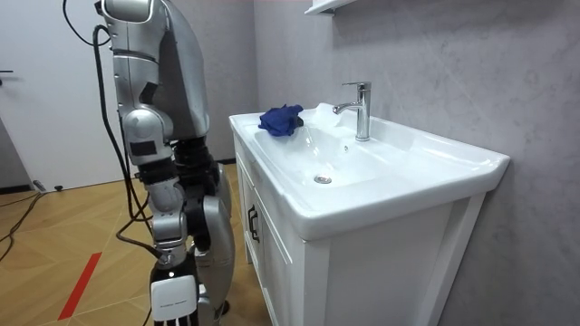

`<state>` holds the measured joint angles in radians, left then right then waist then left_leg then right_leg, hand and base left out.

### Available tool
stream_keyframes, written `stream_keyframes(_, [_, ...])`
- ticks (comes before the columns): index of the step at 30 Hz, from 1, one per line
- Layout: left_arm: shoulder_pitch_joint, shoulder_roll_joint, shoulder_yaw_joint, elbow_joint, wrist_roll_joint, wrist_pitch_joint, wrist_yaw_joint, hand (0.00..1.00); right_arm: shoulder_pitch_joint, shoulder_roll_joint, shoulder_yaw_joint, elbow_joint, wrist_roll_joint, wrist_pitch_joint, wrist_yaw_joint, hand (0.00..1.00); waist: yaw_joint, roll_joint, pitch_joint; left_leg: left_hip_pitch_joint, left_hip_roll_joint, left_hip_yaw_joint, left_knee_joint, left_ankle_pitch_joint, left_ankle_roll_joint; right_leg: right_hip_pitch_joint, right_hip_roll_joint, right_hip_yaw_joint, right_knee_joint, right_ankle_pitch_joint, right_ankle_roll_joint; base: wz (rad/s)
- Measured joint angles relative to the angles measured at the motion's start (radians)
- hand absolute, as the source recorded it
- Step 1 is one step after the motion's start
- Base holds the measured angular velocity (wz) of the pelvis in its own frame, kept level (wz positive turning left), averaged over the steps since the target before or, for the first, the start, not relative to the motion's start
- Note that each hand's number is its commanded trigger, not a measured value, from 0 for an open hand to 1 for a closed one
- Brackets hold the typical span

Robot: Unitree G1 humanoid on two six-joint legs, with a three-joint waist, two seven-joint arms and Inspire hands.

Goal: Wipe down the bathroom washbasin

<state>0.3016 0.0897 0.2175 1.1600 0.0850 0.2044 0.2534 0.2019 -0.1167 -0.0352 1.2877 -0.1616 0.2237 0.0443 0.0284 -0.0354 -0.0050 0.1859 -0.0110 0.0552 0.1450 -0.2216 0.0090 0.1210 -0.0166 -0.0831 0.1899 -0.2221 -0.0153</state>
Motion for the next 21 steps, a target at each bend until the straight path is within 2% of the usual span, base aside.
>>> stream_keyframes(11, [-0.011, 0.000, -0.038, 0.000, 0.076, 0.017, -0.030, 0.00, 0.006, 0.006, 0.038, 0.000, 0.008, 0.009, -0.009, 0.00, -0.002, 0.001, 0.0007, 0.008, 0.000, 0.001, 0.000, 0.000, 0.000, 0.001, 0.000, 0.002, 0.007, 0.000, 0.000, 0.00])
stream_keyframes(15, [-0.034, 0.002, -0.054, 0.003, 0.114, 0.028, -0.031, 0.00, 0.004, 0.008, 0.053, 0.000, 0.006, 0.009, -0.012, 0.00, -0.004, 0.002, 0.0028, 0.007, 0.000, 0.000, 0.000, 0.000, 0.000, -0.001, -0.001, 0.001, 0.014, -0.001, 0.001, 0.00])
stream_keyframes(21, [-0.055, 0.002, -0.078, 0.003, 0.162, 0.034, -0.047, 0.00, 0.005, 0.008, 0.055, 0.000, 0.005, 0.018, -0.011, 0.00, -0.024, 0.009, 0.0036, 0.007, 0.001, -0.001, 0.000, -0.009, 0.015, -0.003, 0.001, 0.001, 0.018, 0.001, 0.004, 0.00])
